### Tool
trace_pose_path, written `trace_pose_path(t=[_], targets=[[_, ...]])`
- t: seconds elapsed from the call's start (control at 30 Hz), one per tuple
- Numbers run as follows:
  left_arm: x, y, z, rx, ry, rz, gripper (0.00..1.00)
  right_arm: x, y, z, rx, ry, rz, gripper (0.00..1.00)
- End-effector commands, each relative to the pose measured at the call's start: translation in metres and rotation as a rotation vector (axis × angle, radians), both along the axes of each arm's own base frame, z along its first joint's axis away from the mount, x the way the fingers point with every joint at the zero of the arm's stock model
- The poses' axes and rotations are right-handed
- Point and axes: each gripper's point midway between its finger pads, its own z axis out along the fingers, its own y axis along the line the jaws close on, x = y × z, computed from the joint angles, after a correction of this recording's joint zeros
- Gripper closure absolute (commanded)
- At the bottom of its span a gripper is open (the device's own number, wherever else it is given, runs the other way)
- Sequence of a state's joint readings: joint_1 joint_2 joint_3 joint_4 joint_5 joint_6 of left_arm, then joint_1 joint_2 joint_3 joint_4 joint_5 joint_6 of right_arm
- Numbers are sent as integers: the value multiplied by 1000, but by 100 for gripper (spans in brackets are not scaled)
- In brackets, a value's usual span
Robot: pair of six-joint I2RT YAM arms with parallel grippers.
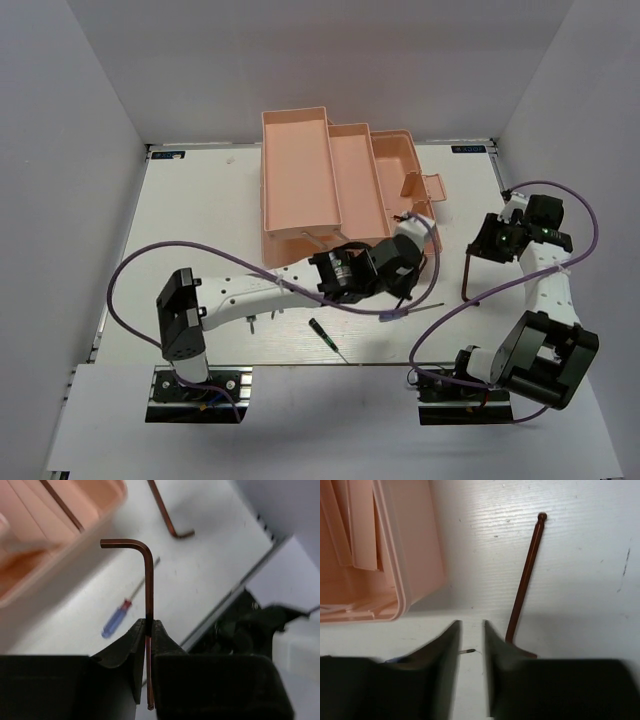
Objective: Sort the tools into containers
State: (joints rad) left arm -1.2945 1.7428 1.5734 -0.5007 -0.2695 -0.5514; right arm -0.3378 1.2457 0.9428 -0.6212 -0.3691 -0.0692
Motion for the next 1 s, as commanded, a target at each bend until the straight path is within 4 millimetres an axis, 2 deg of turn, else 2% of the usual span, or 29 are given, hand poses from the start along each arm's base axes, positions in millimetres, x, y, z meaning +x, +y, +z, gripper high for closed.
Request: trace_pose_path(t=[0.0,0.07,0.13,0.17,0.2,0.23,0.27,0.3,0.33,0.47,0.5,0.53,0.6,0.63,0.67,0.73,0.9,0.97], targets=[[60,-4,46,-74,-133,157,100,-10,-3,2,-7,-14,-4,78],[91,-9,43,-63,-163,239,100,-13,-6,3,-18,-23,-13,96],[109,-14,40,-63,-177,258,100,-15,-11,4,-26,-35,-26,98],[119,-20,50,-99,-187,273,100,-16,-12,4,-29,-37,-28,98],[135,-22,37,-79,-187,284,100,-18,-14,6,-32,-49,-34,95],[142,-24,34,-78,-187,294,100,-19,-13,6,-27,-50,-33,93],[152,-28,46,-101,-205,302,100,-21,-13,6,-25,-48,-30,90],[166,-33,28,-79,-193,311,100,-22,-14,5,-24,-47,-30,84],[176,-37,39,-104,-203,323,100,-23,-13,4,-18,-47,-29,81],[207,-41,23,-78,-211,331,99,-25,-13,0,0,-47,-32,64],[205,-46,22,-85,-202,311,95,-26,-12,-2,10,-42,-27,61],[214,-42,29,-103,-210,327,82,-27,-12,-6,22,-31,-26,57],[220,-41,21,-91,-202,316,73,-27,-8,-9,44,-26,-11,54],[225,-38,23,-100,-203,321,56,-27,-8,-12,53,-15,-5,51],[230,-35,22,-102,-198,322,47,-27,-8,-14,58,-10,-5,49],[232,-35,27,-111,-199,301,37,-28,-9,-23,63,20,-2,46],[223,-48,49,-151,-218,195,33,-28,-15,-35,49,45,-13,45],[212,-46,68,-172,-231,140,33,-27,-19,-39,28,46,-16,45]])
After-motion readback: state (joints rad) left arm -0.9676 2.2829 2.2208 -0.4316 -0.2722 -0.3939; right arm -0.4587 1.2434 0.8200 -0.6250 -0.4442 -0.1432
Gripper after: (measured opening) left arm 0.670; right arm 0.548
